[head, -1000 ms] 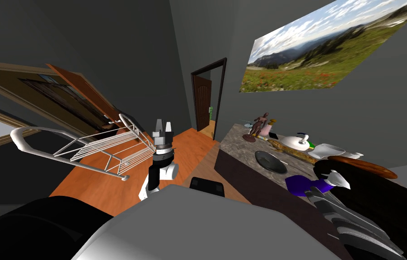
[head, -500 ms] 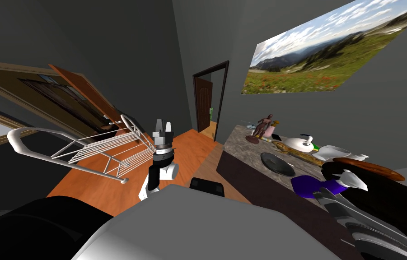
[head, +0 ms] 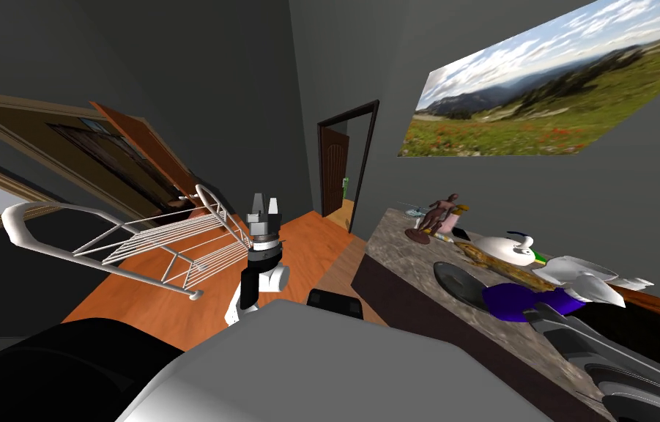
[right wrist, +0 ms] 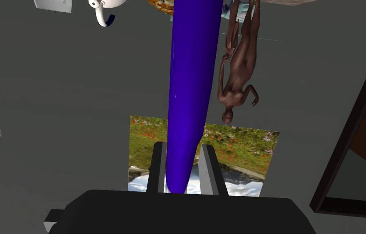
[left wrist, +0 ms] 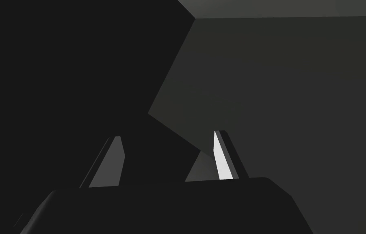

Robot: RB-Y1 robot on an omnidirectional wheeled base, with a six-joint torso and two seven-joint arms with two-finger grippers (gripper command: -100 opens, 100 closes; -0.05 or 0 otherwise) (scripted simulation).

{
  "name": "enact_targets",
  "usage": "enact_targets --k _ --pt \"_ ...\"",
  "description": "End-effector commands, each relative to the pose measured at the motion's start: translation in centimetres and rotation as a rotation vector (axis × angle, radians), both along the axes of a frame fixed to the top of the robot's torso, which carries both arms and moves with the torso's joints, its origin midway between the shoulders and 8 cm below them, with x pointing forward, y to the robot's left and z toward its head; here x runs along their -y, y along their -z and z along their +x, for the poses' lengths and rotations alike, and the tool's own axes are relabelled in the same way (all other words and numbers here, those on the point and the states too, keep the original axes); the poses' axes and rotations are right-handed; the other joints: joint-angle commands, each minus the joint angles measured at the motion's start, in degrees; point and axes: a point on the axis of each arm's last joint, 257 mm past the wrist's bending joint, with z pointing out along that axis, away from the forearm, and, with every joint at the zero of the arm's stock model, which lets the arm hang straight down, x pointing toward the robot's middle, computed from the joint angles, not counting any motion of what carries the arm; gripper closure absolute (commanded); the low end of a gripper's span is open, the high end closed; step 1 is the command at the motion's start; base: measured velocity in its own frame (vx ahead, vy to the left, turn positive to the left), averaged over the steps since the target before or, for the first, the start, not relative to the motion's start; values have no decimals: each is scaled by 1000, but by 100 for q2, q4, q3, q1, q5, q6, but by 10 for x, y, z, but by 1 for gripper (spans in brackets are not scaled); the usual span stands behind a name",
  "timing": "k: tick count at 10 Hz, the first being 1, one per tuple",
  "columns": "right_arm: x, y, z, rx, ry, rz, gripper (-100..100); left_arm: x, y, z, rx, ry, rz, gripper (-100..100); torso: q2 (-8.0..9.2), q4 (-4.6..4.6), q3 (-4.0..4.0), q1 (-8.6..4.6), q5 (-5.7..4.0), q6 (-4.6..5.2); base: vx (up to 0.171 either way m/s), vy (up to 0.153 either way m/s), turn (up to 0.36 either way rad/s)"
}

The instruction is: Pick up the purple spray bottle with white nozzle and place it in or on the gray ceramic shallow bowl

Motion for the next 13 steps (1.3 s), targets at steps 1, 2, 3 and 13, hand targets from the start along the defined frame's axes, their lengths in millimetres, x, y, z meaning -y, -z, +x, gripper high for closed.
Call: enact_targets --k 1,2,3,13 --pt "2 -8 1 6 2 0 100 0 0 0 0 0 0 0 0 0 0 0 0 0 153 -103 90" --pt "2 -13 2 11 2 0 100 0 0 0 0 0 0 0 1 1 2 -3 0 -1 142 -105 84" --pt "2 -9 2 8 1 0 100 0 0 0 0 0 0 0 5 2 3 -3 1 -1 60 -49 30" --pt "-3 -43 -5 17 0 -8 -100 0 0 0 0 0 0 0 69 16 40 38 7 8 7 -7 -8"
